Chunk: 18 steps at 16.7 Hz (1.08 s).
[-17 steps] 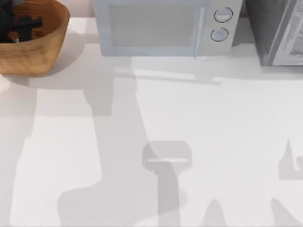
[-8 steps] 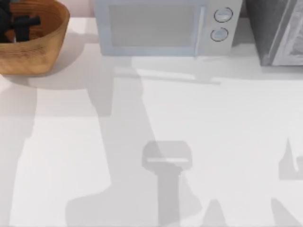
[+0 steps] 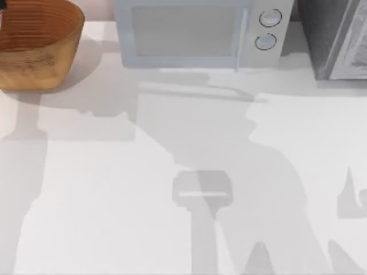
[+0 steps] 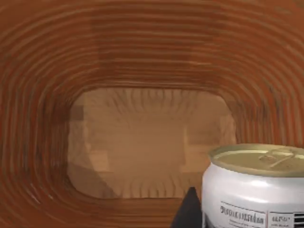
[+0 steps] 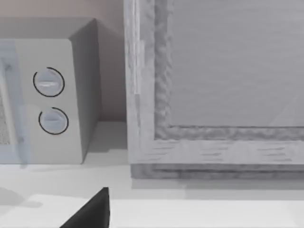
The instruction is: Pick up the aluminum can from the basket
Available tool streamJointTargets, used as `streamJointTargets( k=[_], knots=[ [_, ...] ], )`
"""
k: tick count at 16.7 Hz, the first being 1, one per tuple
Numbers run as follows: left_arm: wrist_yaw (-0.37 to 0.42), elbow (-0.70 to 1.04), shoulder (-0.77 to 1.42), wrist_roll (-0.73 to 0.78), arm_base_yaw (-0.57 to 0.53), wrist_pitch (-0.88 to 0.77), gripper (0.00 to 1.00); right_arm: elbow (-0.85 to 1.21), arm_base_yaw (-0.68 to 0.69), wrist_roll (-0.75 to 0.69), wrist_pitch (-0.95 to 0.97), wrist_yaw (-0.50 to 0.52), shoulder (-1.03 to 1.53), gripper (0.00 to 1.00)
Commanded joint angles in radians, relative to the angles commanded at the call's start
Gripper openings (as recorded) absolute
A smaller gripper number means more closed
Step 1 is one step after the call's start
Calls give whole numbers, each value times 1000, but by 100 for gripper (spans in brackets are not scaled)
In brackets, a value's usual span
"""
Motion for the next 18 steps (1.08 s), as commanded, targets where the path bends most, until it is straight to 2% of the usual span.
streamJointTargets(
  k=[12, 15, 18],
  knots=[
    [-116, -1353, -1447, -22, -64, 586, 0, 0, 0, 0, 0, 0, 0, 100],
    [-142, -1618, -1720, -29, -75, 705, 0, 0, 0, 0, 0, 0, 0, 100],
    [-161, -1801, -1903, -35, -82, 792, 0, 0, 0, 0, 0, 0, 0, 100]
  ],
)
